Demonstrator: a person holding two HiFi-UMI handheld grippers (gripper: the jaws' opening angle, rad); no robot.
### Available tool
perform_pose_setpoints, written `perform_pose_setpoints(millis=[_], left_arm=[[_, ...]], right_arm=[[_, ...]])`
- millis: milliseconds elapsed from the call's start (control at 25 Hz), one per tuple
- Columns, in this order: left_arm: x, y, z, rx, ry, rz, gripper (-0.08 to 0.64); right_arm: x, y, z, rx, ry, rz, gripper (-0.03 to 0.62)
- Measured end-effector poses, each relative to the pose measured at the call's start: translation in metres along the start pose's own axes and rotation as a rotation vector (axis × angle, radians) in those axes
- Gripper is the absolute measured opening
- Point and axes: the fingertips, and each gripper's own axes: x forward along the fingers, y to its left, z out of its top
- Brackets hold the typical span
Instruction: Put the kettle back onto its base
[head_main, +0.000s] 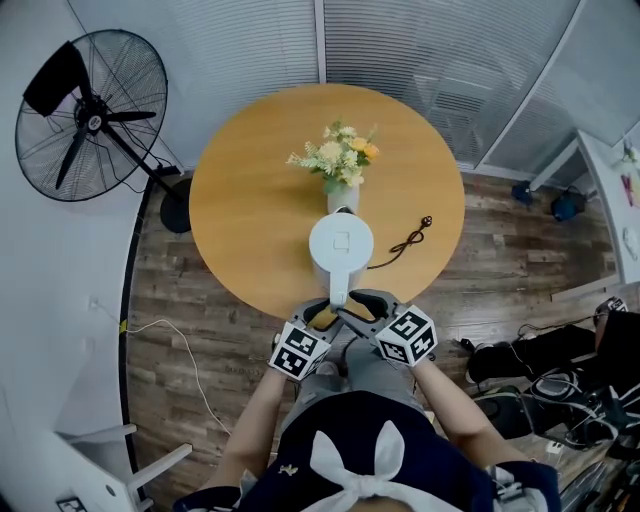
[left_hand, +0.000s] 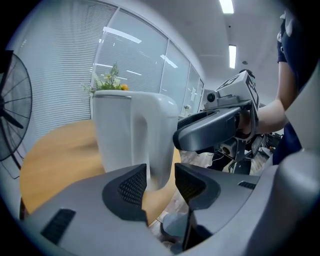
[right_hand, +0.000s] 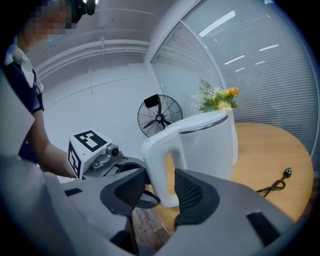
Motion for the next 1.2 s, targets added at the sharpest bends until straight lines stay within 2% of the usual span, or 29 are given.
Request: perform_pose_setpoints(millis=[200, 360, 640, 920, 1200], left_arm=[[-0.021, 0.003, 0.006, -0.035, -0.061, 0.016, 0.179], [-0.042, 0.012, 0.015, -0.037, -0.11, 0.07, 0.17], [-0.078, 0.018, 0.054, -0.002, -0.238, 0.201, 0.056], [-0.106, -0.006, 0.107, 0.052, -0.339, 0.201, 0.028], [-0.116, -0.021, 0.127, 0.061, -0.376, 0.19, 0.026]], right_arm=[[-0.015, -0.003, 0.008, -0.02, -0.044, -0.112, 0.172], [-0.026, -0.001, 0.019, -0.002, -0.118, -0.175, 0.074], [-0.042, 0.016, 0.039, -0.018, -0.214, -0.223, 0.033], [-0.06, 0.042, 0.071, -0.081, -0.299, -0.264, 0.023], [-0.074, 0.057, 0.089, -0.099, -0.349, -0.283, 0.023]])
